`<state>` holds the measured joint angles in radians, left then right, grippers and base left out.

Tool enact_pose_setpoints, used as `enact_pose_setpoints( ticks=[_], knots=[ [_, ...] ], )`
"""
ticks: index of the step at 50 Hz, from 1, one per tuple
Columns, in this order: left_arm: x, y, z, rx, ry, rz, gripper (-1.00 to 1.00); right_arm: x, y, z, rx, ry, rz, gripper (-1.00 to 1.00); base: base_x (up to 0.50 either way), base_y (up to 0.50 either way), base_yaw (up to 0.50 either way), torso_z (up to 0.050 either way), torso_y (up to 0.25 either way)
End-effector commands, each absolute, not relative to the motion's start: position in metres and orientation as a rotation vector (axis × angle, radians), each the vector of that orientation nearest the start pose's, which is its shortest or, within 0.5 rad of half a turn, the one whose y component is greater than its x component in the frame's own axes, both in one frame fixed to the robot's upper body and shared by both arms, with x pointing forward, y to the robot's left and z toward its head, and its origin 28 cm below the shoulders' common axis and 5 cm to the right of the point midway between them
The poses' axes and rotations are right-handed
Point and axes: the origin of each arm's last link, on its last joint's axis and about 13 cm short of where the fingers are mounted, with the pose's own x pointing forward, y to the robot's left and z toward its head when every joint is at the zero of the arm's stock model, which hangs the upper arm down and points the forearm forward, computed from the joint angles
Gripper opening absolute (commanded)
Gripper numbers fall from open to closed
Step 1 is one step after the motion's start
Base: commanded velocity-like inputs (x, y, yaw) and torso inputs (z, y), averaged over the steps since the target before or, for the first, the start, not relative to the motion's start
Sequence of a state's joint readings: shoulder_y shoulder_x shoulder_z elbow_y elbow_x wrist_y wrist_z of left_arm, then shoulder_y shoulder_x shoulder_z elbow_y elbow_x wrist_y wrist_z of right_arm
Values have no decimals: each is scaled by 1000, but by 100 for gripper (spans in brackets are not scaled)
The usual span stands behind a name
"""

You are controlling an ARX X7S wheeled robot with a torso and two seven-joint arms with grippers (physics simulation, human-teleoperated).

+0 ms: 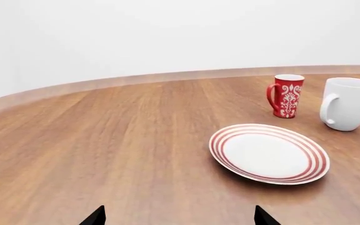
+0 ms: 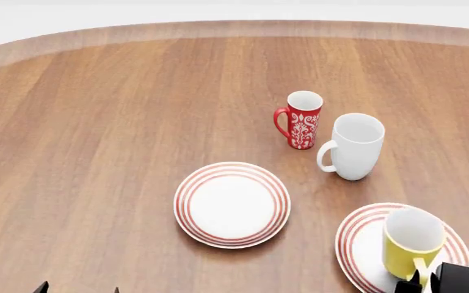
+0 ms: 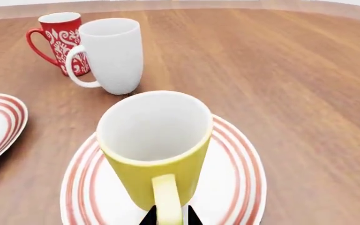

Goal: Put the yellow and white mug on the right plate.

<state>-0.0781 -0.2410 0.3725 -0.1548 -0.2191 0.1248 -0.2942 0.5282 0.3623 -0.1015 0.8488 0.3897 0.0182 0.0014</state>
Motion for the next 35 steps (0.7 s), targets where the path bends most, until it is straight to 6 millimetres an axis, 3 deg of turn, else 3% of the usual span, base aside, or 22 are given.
enact_pose_setpoints(
  ticks=[1, 23, 24, 35],
  knots=[
    [214, 200, -5, 47, 25, -31, 100, 296, -225, -8, 35, 340, -209, -100, 0, 0, 0, 0, 0],
    [214, 200, -5, 48, 25, -32, 100, 293, -226, -10, 37, 347, -207, -100, 0, 0, 0, 0, 0],
    [214, 200, -5, 48, 24, -31, 100, 293, -225, -11, 28, 353, -198, 100, 11, 0, 0, 0, 0],
    [213, 199, -5, 49, 25, -33, 100, 290, -225, -12, 40, 356, -180, 100, 0, 0, 0, 0, 0]
  ],
)
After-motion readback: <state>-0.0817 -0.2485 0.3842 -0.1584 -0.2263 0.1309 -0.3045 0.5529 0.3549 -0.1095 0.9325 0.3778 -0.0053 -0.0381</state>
